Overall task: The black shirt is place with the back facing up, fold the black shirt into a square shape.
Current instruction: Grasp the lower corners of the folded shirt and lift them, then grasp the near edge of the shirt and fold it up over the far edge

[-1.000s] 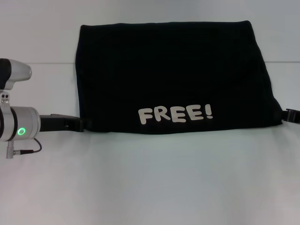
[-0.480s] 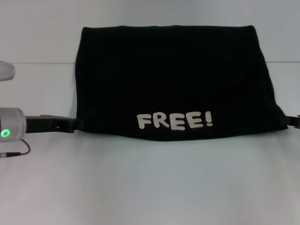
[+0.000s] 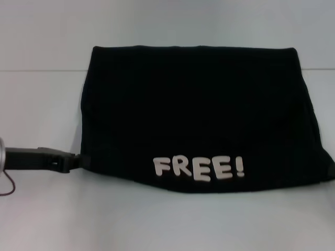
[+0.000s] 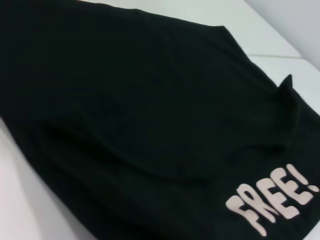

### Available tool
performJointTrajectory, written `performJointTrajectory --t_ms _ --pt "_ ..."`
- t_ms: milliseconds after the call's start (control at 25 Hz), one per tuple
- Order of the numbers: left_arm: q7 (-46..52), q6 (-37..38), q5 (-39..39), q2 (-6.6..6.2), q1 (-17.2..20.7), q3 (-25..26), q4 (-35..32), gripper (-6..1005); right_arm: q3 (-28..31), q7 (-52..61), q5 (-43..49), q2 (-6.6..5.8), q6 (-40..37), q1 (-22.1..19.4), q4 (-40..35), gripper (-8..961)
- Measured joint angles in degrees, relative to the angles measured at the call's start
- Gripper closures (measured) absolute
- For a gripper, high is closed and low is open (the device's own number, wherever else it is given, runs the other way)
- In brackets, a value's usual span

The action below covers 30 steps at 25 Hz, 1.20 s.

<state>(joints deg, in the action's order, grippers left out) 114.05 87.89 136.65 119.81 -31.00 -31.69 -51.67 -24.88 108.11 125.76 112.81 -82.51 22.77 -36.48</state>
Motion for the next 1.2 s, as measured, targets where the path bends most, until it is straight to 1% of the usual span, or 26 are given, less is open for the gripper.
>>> performJointTrajectory --t_ms 80,120,160,280,400,440,640,840,1000,1200 --pt "0.0 3.2 0.0 -0.17 0.6 1.0 -1.0 999 0.4 -0.7 0.2 -0.01 -3.3 -1.8 -0.6 916" --pt "-0.1 4.8 0.0 -0.25 0.8 1.6 -1.3 999 0.5 -1.3 0.2 -0.06 -5.4 -3.4 -1.2 916" --pt "-0.2 6.5 0.1 -0.36 1.0 2.2 -1.6 999 0.5 -1.3 0.2 -0.06 -5.4 -3.4 -1.2 916" --pt "-0.7 10.8 0.6 -0.66 1.5 3.6 -2.4 998 0.7 -3.2 0.6 -0.14 -9.0 -6.1 -2.1 917" --pt "-1.5 14.4 2.8 -0.82 1.8 5.2 -2.5 998 1.1 -5.7 1.1 -0.35 -11.1 -8.3 -2.2 917" --pt "-1.9 15.3 3.6 -0.84 2.1 5.6 -2.4 998 1.2 -7.5 1.8 -0.49 -12.3 -9.7 -2.1 917" --pt "-3.8 20.2 5.4 -0.67 3.3 6.0 -2.1 998 2.3 -9.5 4.1 -0.77 -14.7 -11.3 -2.2 917" --pt "-5.2 24.5 7.0 -0.42 3.9 6.0 -1.9 998 6.5 -10.5 5.9 -1.65 -16.7 -12.0 -2.2 916" --pt "-7.0 27.2 7.2 -0.33 4.4 6.0 -1.3 998 7.5 -10.7 6.0 -2.28 -17.4 -12.1 -2.2 916" --pt "-7.5 27.9 7.3 -0.19 4.7 6.0 -0.9 998 8.2 -10.7 7.2 -2.35 -17.6 -12.1 -2.2 916"
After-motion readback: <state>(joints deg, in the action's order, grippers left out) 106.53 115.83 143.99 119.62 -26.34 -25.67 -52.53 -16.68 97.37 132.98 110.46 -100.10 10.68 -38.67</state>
